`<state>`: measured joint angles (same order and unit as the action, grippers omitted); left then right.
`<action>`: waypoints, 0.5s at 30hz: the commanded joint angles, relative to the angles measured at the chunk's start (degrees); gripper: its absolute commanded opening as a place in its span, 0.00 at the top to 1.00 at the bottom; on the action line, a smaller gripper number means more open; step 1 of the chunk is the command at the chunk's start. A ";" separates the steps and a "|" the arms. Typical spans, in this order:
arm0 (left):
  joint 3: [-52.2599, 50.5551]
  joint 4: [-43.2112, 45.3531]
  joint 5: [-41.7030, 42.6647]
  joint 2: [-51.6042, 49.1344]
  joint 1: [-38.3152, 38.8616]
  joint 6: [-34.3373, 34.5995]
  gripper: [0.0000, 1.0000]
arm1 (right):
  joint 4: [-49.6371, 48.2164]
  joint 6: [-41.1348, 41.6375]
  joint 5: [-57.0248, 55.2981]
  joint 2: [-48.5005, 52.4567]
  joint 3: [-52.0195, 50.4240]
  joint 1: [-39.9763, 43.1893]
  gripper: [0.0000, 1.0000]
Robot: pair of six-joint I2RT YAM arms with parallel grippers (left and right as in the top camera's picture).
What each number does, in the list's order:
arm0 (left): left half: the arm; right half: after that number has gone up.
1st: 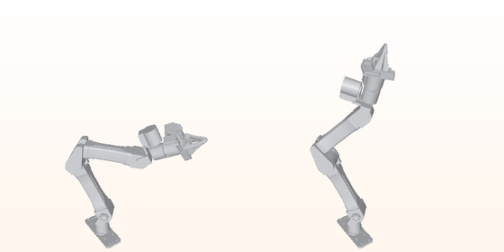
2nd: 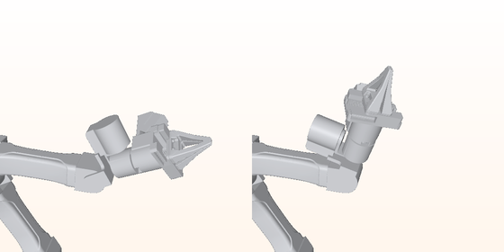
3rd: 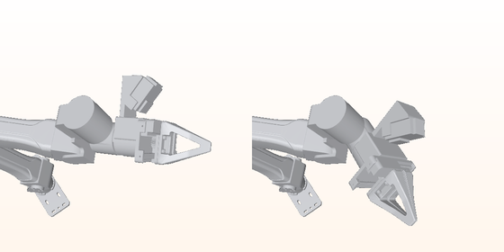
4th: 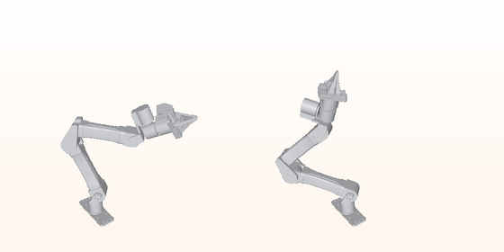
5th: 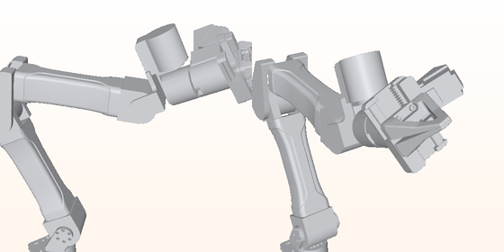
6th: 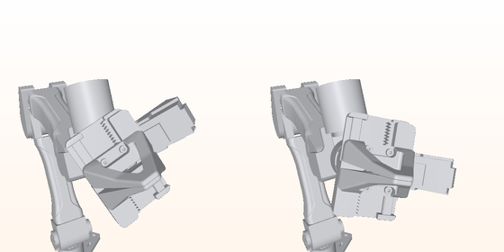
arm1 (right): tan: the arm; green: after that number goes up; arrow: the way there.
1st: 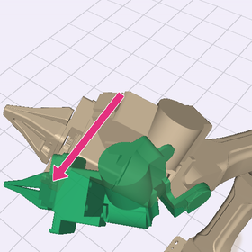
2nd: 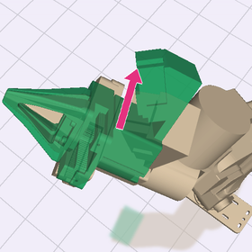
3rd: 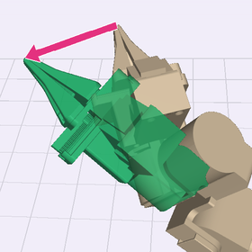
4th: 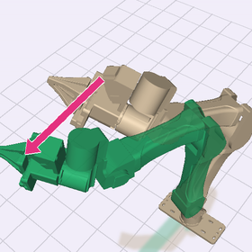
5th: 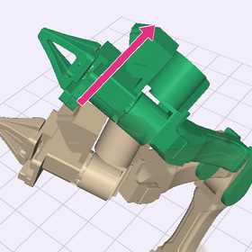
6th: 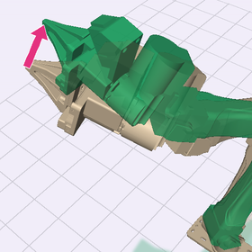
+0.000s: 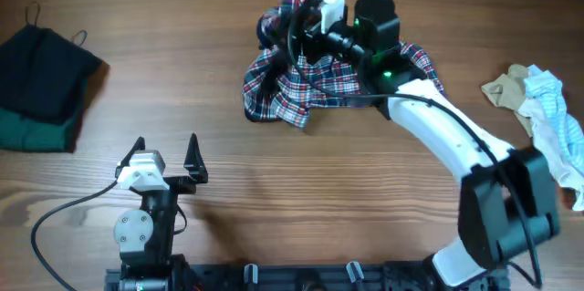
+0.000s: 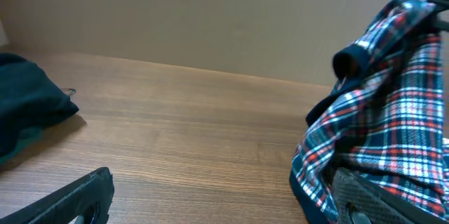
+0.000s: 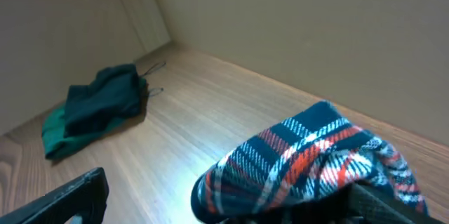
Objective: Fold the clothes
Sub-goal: 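Lift the plaid shirt with the right gripper toward table center, then grasp the shirt's left side with the left gripper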
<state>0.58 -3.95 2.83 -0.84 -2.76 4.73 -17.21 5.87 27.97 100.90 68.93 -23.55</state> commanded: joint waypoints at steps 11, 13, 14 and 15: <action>-0.26 -0.35 -0.35 0.24 -0.35 -1.11 0.00 | -5.42 0.33 -13.42 -2.29 1.60 -0.07 0.00; -0.26 -0.35 -0.35 0.24 -0.35 -1.11 0.00 | -0.55 -0.74 -24.13 -2.97 1.60 0.00 0.00; -0.26 -0.35 -0.35 0.24 -0.35 -1.11 0.00 | 3.65 -2.43 -29.62 -3.72 1.60 0.00 0.00; -0.26 -0.35 -0.35 0.24 -0.35 -1.11 0.00 | 7.39 -3.45 -33.00 -4.42 1.60 0.00 0.00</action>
<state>0.58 -3.92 2.83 -0.84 -2.76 4.73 -15.29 6.26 11.33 99.63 69.63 -23.53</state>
